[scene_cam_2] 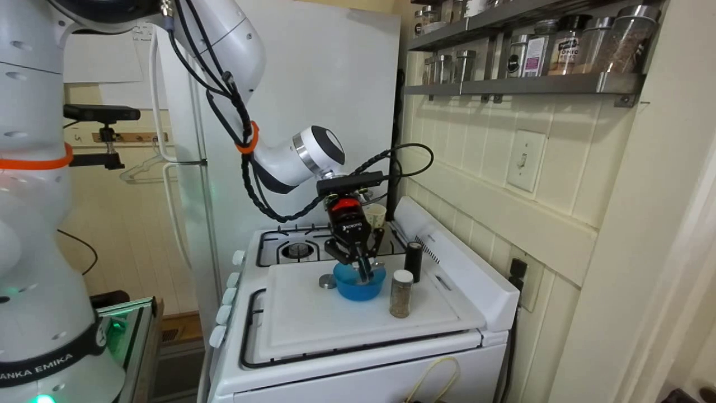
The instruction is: Use the spoon to stir the bowl
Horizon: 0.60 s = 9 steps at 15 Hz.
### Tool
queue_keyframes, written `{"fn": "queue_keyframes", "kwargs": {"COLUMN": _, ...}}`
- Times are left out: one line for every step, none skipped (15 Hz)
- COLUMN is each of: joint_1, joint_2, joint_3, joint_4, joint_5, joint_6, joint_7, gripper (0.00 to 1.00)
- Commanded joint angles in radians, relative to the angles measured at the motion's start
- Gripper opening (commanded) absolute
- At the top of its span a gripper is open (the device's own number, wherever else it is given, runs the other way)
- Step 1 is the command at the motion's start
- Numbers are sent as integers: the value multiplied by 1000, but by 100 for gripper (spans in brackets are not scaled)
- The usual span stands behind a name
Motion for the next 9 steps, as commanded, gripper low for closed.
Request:
{"fn": "queue_keyframes", "kwargs": {"joint_1": 4, "joint_2": 56, "joint_3": -4, "joint_4": 43, "joint_5": -61, "joint_6": -12, "joint_7": 55, "gripper": 2}}
{"fn": "queue_keyframes", "kwargs": {"joint_1": 4, "joint_2": 69, "joint_3": -4, "joint_4": 52, "joint_5": -69, "joint_6": -14, "joint_7": 55, "gripper": 2}}
{"fn": "queue_keyframes", "kwargs": {"joint_1": 4, "joint_2": 78, "joint_3": -3, "joint_4": 60, "joint_5": -73, "joint_6": -13, "joint_7": 58, "gripper": 2}}
{"fn": "queue_keyframes", "kwargs": {"joint_1": 5, "joint_2": 88, "joint_3": -1, "joint_4": 66, "joint_5": -75, "joint_6": -12, "joint_7": 58, "gripper": 2}}
{"fn": "queue_keyframes", "kwargs": {"joint_1": 5, "joint_2": 96, "joint_3": 0, "joint_4": 71, "joint_5": -77, "joint_6": -12, "joint_7": 57, "gripper": 2}}
{"fn": "queue_keyframes", "kwargs": {"joint_1": 8, "joint_2": 106, "joint_3": 2, "joint_4": 77, "joint_5": -80, "joint_6": -10, "joint_7": 58, "gripper": 2}}
{"fn": "queue_keyframes", "kwargs": {"joint_1": 9, "joint_2": 113, "joint_3": 4, "joint_4": 84, "joint_5": -82, "joint_6": -6, "joint_7": 59, "gripper": 2}}
{"fn": "queue_keyframes", "kwargs": {"joint_1": 10, "joint_2": 120, "joint_3": 6, "joint_4": 90, "joint_5": -85, "joint_6": -3, "joint_7": 61, "gripper": 2}}
{"fn": "queue_keyframes", "kwargs": {"joint_1": 12, "joint_2": 126, "joint_3": 9, "joint_4": 95, "joint_5": -87, "joint_6": 4, "joint_7": 65, "gripper": 2}}
